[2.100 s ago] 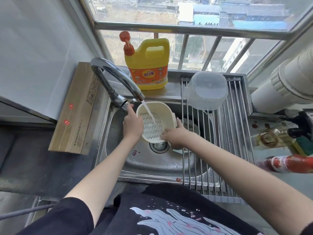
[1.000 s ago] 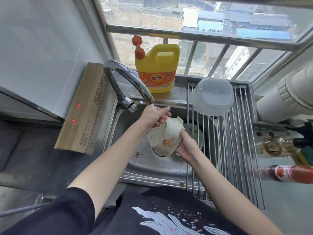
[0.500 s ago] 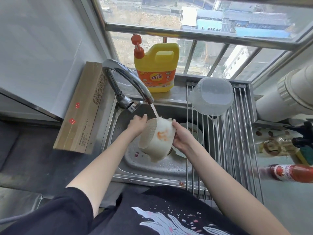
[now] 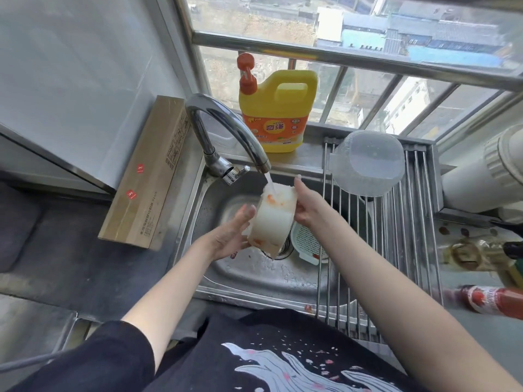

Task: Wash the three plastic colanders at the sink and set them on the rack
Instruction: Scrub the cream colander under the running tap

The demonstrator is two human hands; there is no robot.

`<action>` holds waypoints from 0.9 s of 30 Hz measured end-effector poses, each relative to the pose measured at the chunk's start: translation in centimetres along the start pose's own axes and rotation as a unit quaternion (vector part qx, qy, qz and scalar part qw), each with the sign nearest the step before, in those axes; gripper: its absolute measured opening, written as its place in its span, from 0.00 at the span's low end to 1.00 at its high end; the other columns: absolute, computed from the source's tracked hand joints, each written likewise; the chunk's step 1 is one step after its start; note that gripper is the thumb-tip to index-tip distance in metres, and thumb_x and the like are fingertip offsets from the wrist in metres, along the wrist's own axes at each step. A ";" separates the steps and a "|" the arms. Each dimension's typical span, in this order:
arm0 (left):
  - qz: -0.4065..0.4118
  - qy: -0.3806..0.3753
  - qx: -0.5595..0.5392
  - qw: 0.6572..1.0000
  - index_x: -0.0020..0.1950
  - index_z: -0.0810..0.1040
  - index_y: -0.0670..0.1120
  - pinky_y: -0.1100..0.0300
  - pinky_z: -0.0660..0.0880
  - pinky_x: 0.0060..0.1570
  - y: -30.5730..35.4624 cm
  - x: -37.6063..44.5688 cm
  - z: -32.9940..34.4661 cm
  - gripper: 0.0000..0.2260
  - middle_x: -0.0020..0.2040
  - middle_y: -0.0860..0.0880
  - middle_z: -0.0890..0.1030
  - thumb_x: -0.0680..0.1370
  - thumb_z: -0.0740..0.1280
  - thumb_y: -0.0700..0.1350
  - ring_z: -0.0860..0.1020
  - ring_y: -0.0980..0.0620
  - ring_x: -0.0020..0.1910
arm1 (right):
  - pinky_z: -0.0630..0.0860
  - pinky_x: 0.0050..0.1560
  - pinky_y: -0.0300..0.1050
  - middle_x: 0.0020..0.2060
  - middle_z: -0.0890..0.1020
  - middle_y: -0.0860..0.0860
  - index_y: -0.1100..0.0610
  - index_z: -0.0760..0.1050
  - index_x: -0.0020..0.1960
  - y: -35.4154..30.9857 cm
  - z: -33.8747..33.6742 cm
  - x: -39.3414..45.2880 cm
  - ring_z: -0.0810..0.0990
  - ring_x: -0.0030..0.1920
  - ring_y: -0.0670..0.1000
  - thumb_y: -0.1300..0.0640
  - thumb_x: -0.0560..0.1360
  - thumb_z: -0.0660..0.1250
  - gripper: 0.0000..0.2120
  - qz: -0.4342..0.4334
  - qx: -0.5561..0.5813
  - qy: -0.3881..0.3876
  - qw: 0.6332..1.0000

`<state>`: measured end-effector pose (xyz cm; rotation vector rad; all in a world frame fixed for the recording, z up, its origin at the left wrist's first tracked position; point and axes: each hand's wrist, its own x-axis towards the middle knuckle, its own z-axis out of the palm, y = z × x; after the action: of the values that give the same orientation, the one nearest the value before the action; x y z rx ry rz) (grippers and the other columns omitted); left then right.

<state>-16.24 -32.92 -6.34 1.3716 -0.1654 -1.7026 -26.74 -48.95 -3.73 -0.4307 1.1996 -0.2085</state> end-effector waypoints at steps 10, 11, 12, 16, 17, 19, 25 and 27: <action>0.176 0.087 0.194 0.961 0.55 0.79 0.46 0.67 0.69 0.60 7.5 0.2 2.8 0.17 0.57 0.50 0.79 0.83 0.51 0.47 0.76 0.60 0.57 | 0.73 0.38 0.47 0.36 0.81 0.54 0.59 0.78 0.40 -2.2 2.3 -1.0 0.78 0.37 0.52 0.37 0.73 0.64 0.24 -0.117 -0.544 -0.098 0.825; 0.183 0.093 0.243 0.948 0.50 0.80 0.47 0.63 0.69 0.62 7.6 0.7 3.1 0.18 0.55 0.48 0.81 0.83 0.50 0.47 0.77 0.57 0.55 | 0.74 0.38 0.48 0.36 0.81 0.54 0.59 0.78 0.39 -2.3 2.6 -1.2 0.78 0.37 0.52 0.42 0.74 0.66 0.19 -0.130 -0.560 -0.123 0.809; 0.185 0.107 0.296 0.931 0.47 0.81 0.46 0.59 0.69 0.61 7.5 1.2 2.9 0.19 0.53 0.46 0.82 0.83 0.50 0.48 0.77 0.54 0.52 | 0.74 0.39 0.49 0.37 0.81 0.55 0.60 0.79 0.40 -2.5 2.7 -1.3 0.78 0.39 0.53 0.48 0.75 0.67 0.15 -0.138 -0.573 -0.142 0.795; 0.191 0.168 0.426 0.868 0.36 0.74 0.38 0.56 0.64 0.37 6.7 1.5 2.2 0.33 0.32 0.48 0.72 0.76 0.53 0.67 0.69 0.54 0.33 | 0.67 0.32 0.41 0.30 0.75 0.51 0.58 0.73 0.35 -3.3 3.2 -2.9 0.71 0.31 0.49 0.50 0.79 0.61 0.18 -0.188 -0.611 -0.107 0.761; 0.197 0.175 0.427 0.865 0.32 0.69 0.40 0.57 0.61 0.34 6.4 1.5 1.7 0.30 0.30 0.48 0.68 0.75 0.57 0.67 0.66 0.54 0.31 | 0.67 0.31 0.40 0.30 0.75 0.50 0.57 0.74 0.37 -3.4 3.1 -3.3 0.72 0.31 0.49 0.50 0.80 0.59 0.17 -0.226 -0.595 -0.078 0.768; 0.202 0.190 0.399 0.874 0.29 0.62 0.46 0.60 0.58 0.30 5.6 1.4 0.6 0.23 0.28 0.50 0.63 0.76 0.64 0.60 0.62 0.55 0.28 | 0.73 0.38 0.42 0.37 0.80 0.50 0.58 0.78 0.50 -2.9 2.0 -3.5 0.78 0.39 0.50 0.53 0.80 0.58 0.12 -0.329 -0.520 0.007 0.789; 0.202 0.149 0.287 0.925 0.34 0.68 0.44 0.61 0.62 0.29 2.7 0.2 0.2 0.16 0.30 0.50 0.67 0.81 0.61 0.45 0.66 0.59 0.28 | 0.61 0.69 0.45 0.71 0.69 0.54 0.55 0.66 0.72 3.3 -1.7 -4.3 0.62 0.73 0.54 0.55 0.82 0.55 0.19 -0.359 -0.581 -0.049 0.729; 0.194 0.141 0.256 0.936 0.39 0.75 0.43 0.67 0.68 0.31 1.9 -0.1 0.6 0.12 0.33 0.52 0.74 0.82 0.59 0.43 0.70 0.64 0.28 | 0.48 0.75 0.52 0.76 0.57 0.51 0.53 0.57 0.76 5.1 -1.8 -4.1 0.47 0.77 0.56 0.51 0.83 0.52 0.23 -0.351 -0.667 -0.081 0.652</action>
<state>-15.67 -34.23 -4.92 1.8040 -0.7060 -1.1541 -30.24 -43.18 -3.01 -2.1961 0.7451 0.1140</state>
